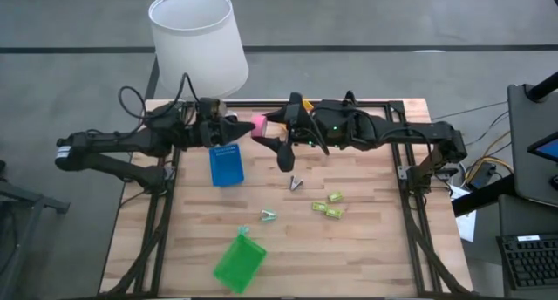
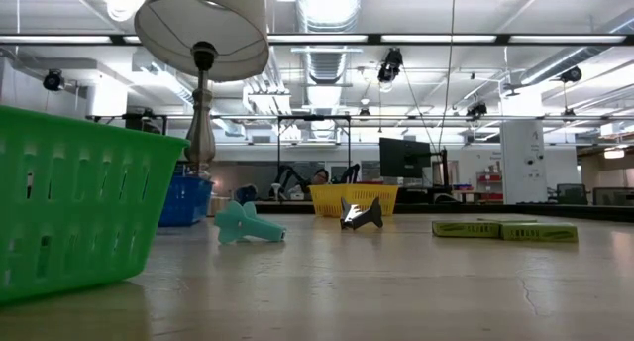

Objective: Pick and place Stapler, Stapler remover, tape
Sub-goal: Put the pink tape into the yellow bin

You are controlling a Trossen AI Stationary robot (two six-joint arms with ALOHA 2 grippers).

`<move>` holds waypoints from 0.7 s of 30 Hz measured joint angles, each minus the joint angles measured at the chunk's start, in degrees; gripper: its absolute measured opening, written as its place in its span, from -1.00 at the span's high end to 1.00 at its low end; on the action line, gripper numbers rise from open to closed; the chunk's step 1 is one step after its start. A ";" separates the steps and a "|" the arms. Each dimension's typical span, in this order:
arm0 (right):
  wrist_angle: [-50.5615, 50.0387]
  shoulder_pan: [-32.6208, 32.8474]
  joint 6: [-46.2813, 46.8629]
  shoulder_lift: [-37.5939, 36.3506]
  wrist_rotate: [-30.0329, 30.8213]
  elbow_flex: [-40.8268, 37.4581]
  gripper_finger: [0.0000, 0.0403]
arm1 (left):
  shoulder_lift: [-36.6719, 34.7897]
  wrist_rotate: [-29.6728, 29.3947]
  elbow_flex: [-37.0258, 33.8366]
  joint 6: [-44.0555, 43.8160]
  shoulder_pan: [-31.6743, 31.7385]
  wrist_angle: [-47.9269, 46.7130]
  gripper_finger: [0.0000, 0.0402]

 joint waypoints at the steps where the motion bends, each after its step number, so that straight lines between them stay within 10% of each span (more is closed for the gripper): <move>1: -0.18 -0.04 0.00 -0.16 0.00 0.00 -0.32 | -0.14 -0.20 0.00 0.06 0.00 0.19 0.43; 10: -4.38 -1.44 2.11 -3.62 5.60 0.00 -0.33 | -1.30 0.20 -0.22 4.12 -0.08 0.03 -0.01; 21: -20.17 -12.72 18.78 -3.59 3.05 0.55 -0.33 | -1.61 2.26 -0.33 4.72 -0.88 -0.09 -0.05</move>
